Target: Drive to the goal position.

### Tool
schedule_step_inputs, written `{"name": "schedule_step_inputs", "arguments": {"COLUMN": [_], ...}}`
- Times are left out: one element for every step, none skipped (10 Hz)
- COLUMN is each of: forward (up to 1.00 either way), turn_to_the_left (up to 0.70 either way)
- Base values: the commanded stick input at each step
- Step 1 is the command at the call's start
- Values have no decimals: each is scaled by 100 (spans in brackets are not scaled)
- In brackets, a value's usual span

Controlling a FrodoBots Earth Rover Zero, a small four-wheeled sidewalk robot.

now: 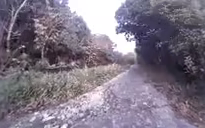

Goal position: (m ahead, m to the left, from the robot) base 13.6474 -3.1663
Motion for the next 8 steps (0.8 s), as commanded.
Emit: {"name": "schedule_step_inputs", "arguments": {"forward": [70, 70, 70, 70, 70, 70, 70, 70], "turn_to_the_left": [-35, -35, -35, -14, 0, 0, 0, 0]}}
